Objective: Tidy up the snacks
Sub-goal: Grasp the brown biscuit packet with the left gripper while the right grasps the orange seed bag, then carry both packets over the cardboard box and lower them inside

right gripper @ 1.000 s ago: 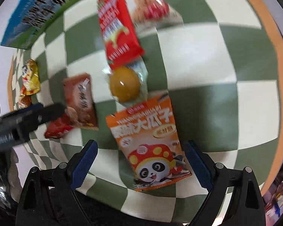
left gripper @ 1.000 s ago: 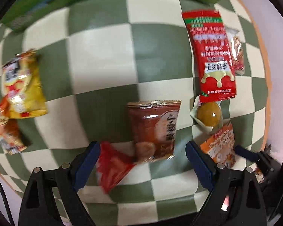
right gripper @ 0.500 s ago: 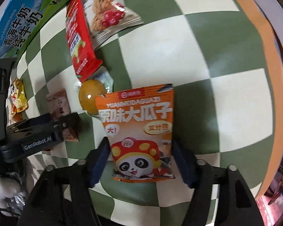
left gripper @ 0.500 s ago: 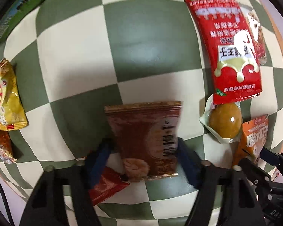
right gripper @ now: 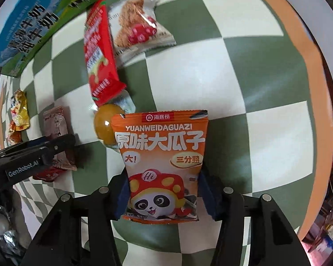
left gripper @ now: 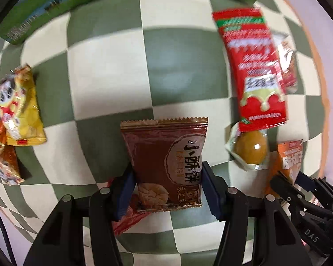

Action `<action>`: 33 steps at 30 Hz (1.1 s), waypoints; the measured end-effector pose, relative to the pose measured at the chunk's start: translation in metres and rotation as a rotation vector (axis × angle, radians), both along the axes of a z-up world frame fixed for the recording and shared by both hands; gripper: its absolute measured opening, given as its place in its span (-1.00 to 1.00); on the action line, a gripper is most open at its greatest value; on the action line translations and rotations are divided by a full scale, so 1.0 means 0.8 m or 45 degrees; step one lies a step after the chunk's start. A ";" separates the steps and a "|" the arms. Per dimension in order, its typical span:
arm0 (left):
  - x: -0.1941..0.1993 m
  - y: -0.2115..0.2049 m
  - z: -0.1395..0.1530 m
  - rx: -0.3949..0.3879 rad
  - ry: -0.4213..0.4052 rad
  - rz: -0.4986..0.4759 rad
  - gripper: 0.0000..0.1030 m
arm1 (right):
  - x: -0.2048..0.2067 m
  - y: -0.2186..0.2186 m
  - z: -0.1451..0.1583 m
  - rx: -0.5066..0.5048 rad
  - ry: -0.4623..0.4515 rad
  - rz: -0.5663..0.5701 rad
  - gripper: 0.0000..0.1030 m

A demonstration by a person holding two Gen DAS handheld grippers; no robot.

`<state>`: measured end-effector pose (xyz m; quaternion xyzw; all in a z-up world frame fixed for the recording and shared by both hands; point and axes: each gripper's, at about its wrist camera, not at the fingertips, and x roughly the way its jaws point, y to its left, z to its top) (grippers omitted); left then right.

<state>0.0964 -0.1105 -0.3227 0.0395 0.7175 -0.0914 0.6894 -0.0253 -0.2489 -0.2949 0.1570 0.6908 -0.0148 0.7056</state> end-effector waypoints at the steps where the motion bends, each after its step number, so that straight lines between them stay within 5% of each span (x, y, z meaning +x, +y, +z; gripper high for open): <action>1: 0.001 0.002 0.009 -0.011 -0.012 0.002 0.05 | 0.000 0.001 0.009 0.001 -0.018 -0.002 0.10; 10: 0.016 0.027 0.161 -0.216 -0.242 0.044 0.05 | 0.036 0.015 0.136 0.132 -0.280 0.010 0.09; 18: 0.132 0.096 0.272 -0.239 -0.455 0.099 0.05 | 0.138 0.057 0.245 0.209 -0.521 0.131 0.09; 24: 0.217 0.129 0.252 -0.153 -0.430 0.182 0.05 | 0.231 0.088 0.277 0.173 -0.612 0.188 0.09; 33: 0.302 0.160 0.170 -0.018 -0.256 0.227 0.05 | 0.342 0.106 0.247 0.033 -0.525 0.248 0.09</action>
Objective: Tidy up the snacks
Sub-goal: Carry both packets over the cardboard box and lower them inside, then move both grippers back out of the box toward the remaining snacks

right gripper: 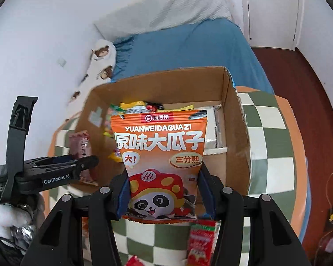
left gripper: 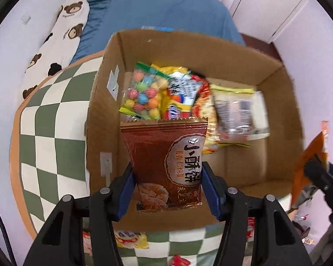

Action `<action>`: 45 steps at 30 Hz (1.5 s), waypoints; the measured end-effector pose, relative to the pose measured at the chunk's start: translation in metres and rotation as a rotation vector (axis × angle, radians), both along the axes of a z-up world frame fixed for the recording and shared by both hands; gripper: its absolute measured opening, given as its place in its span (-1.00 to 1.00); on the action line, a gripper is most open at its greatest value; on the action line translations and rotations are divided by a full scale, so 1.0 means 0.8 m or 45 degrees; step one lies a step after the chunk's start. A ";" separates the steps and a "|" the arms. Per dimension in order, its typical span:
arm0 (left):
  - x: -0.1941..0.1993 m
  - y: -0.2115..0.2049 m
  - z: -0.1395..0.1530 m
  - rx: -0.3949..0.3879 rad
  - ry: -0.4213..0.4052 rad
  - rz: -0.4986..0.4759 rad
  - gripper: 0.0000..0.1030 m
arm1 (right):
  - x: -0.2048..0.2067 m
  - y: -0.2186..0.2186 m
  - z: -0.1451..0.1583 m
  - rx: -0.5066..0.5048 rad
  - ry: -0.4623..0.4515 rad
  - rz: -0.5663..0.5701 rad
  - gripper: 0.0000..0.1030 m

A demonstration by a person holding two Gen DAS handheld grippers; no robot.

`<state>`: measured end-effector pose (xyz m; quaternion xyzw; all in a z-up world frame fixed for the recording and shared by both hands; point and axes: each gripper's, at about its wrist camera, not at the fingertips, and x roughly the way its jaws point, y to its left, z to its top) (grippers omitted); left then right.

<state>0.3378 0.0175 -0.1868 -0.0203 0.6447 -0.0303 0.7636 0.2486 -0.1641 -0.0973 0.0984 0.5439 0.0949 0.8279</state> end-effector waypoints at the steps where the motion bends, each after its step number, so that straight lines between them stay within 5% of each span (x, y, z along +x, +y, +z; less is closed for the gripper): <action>1: 0.006 0.002 -0.009 0.008 0.017 0.004 0.05 | 0.008 0.000 -0.008 -0.005 0.018 -0.004 0.09; 11: 0.022 0.003 -0.057 0.073 0.115 0.028 0.10 | 0.040 -0.010 -0.090 -0.067 0.191 -0.013 0.13; 12: 0.023 0.003 -0.057 0.053 0.118 0.037 0.13 | 0.042 -0.012 -0.098 -0.067 0.225 -0.018 0.18; 15: 0.029 0.001 -0.055 -0.008 0.124 0.054 0.47 | 0.045 -0.015 -0.119 -0.100 0.295 -0.033 0.76; 16: 0.029 0.000 -0.054 -0.012 0.126 0.057 0.64 | 0.045 -0.016 -0.122 -0.111 0.300 -0.036 0.82; 19: 0.030 -0.005 -0.051 0.001 0.112 0.051 0.67 | 0.045 -0.017 -0.126 -0.125 0.310 -0.043 0.83; 33: -0.016 -0.019 0.004 0.021 -0.091 0.034 0.67 | 0.027 -0.022 -0.094 -0.147 0.216 -0.068 0.86; 45: -0.092 -0.027 0.085 0.029 -0.370 0.011 0.67 | -0.045 -0.014 -0.012 -0.191 -0.051 -0.058 0.86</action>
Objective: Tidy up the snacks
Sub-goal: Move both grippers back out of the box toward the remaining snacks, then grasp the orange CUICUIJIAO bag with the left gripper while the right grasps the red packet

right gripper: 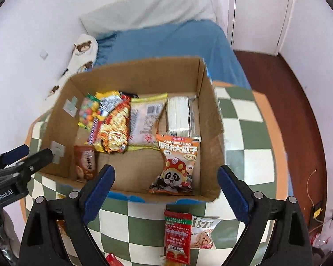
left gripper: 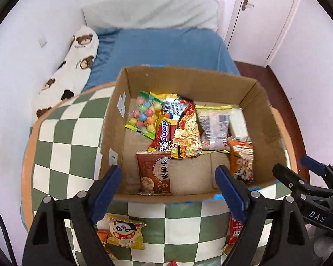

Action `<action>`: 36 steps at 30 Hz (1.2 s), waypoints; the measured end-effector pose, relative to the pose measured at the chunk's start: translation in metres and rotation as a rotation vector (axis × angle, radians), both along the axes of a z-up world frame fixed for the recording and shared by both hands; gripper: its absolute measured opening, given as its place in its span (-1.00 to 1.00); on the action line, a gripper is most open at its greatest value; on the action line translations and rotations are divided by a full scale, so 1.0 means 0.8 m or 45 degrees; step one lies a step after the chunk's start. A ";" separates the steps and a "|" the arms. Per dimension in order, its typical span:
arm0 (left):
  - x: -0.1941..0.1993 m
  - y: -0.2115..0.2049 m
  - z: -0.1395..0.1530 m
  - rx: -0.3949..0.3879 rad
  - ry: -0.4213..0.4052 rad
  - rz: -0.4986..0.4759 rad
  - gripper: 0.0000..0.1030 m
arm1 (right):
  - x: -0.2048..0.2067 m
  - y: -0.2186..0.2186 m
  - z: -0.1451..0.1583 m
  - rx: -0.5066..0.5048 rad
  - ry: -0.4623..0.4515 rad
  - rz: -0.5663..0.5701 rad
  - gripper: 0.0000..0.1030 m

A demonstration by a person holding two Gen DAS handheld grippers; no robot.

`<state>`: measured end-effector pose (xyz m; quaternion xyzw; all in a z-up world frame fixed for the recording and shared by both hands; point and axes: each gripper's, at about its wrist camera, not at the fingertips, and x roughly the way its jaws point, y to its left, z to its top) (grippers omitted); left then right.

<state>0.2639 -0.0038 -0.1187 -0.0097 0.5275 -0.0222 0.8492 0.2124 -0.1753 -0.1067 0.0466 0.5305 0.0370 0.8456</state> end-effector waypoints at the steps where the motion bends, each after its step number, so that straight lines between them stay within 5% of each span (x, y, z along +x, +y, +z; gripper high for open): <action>1: -0.006 0.000 0.006 -0.004 -0.016 -0.003 0.67 | -0.007 0.001 0.010 -0.002 -0.027 0.001 0.86; 10: -0.060 -0.001 0.043 -0.027 -0.113 -0.021 0.67 | -0.061 0.011 0.071 0.014 -0.171 0.021 0.86; 16: -0.094 0.004 0.030 -0.018 -0.076 -0.024 0.67 | -0.095 0.009 0.067 0.072 -0.130 0.019 0.86; 20: -0.115 0.014 -0.027 0.027 0.073 0.010 0.67 | -0.117 0.000 0.019 0.075 -0.010 0.012 0.86; 27: -0.154 0.068 -0.135 0.144 0.307 0.148 0.67 | -0.128 -0.009 -0.118 0.049 0.249 -0.029 0.85; 32: -0.167 0.134 -0.172 0.131 0.399 0.323 0.67 | -0.122 -0.002 -0.200 0.032 0.382 -0.074 0.80; 36: -0.162 0.168 -0.184 0.155 0.421 0.386 0.67 | -0.127 0.014 -0.215 -0.048 0.338 -0.062 0.64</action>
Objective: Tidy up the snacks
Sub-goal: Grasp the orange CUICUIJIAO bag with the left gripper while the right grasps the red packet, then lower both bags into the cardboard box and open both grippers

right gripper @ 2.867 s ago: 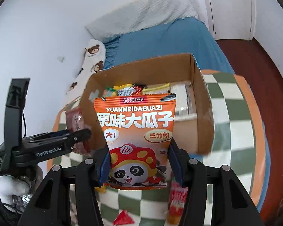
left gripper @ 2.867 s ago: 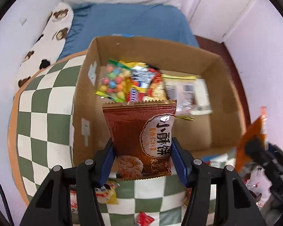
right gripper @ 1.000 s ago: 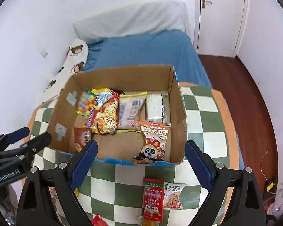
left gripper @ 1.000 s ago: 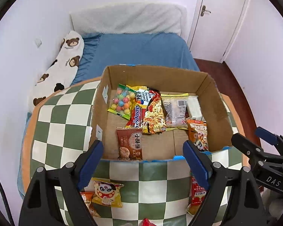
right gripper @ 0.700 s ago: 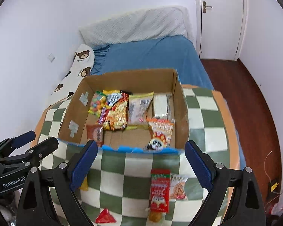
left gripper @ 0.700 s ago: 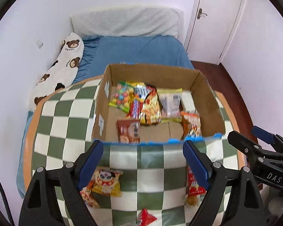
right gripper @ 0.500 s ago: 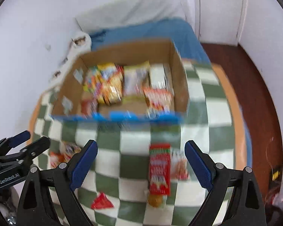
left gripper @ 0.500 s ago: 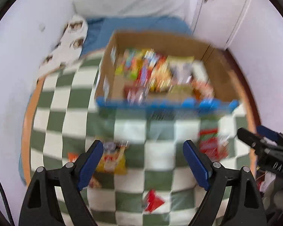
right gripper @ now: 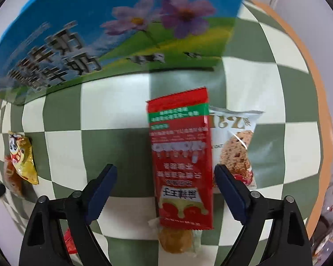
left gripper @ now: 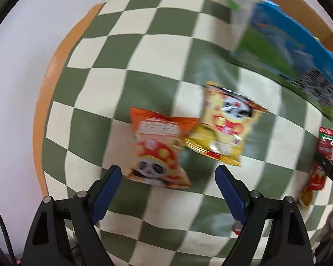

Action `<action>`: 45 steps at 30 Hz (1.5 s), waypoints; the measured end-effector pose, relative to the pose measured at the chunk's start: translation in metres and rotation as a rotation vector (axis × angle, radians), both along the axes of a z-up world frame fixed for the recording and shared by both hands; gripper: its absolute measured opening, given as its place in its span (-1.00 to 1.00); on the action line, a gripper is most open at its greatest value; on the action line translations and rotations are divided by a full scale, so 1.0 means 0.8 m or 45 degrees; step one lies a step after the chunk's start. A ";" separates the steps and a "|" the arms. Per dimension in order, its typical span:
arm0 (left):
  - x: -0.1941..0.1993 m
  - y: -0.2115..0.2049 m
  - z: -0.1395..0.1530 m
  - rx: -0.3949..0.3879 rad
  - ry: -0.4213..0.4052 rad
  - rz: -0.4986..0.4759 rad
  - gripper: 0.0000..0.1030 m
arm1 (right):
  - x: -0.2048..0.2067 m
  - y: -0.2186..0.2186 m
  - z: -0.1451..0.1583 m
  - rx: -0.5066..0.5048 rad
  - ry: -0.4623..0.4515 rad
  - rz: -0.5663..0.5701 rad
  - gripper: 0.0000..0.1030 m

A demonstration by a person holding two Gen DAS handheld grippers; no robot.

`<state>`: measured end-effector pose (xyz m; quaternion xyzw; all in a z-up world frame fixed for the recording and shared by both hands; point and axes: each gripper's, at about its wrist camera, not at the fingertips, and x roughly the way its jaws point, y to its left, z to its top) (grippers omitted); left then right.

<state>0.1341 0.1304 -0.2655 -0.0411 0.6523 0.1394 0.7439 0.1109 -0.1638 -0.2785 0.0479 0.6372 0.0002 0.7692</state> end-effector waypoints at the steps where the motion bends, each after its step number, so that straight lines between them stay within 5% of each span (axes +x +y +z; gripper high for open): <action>1: 0.001 0.004 -0.002 0.001 0.003 0.006 0.67 | -0.003 0.008 0.002 -0.028 -0.023 0.029 0.49; 2: 0.003 0.009 -0.007 0.001 0.008 0.010 0.67 | -0.005 0.015 0.004 -0.027 -0.035 0.057 0.16; 4: 0.009 0.015 -0.018 0.002 0.033 0.007 0.67 | -0.010 0.027 -0.001 0.011 -0.008 0.115 -0.05; 9: 0.026 0.016 -0.063 -0.015 0.129 -0.043 0.67 | -0.024 0.040 -0.014 0.077 0.040 0.143 -0.05; 11: 0.027 0.018 -0.072 -0.043 0.117 -0.041 0.43 | -0.031 0.040 -0.017 0.150 0.081 0.145 -0.05; 12: 0.025 0.020 -0.072 -0.052 0.107 -0.027 0.05 | -0.034 0.040 -0.019 0.181 0.100 0.149 -0.05; 13: 0.020 0.020 -0.071 -0.062 0.100 -0.014 -0.02 | -0.039 0.041 -0.020 0.199 0.124 0.162 -0.05; 18: -0.017 0.012 -0.074 -0.114 0.098 -0.016 -0.04 | -0.051 0.041 -0.030 0.258 0.179 0.157 0.04; 22: -0.025 0.013 -0.098 -0.141 0.155 0.001 0.00 | -0.043 0.041 -0.041 0.296 0.187 0.084 0.47; 27: -0.021 0.021 -0.097 -0.148 0.120 0.043 -0.01 | -0.050 0.048 -0.054 0.184 0.135 0.073 0.37; 31: -0.028 0.007 -0.074 -0.107 0.090 0.050 -0.09 | -0.066 0.056 -0.055 0.107 0.092 0.087 0.07; 36: -0.056 -0.002 -0.038 -0.134 0.044 0.032 -0.12 | -0.088 0.043 -0.045 0.148 0.077 0.102 0.00; 45: -0.031 -0.063 0.118 -0.272 -0.218 -0.147 -0.12 | -0.118 0.021 0.061 0.366 -0.054 0.145 -0.01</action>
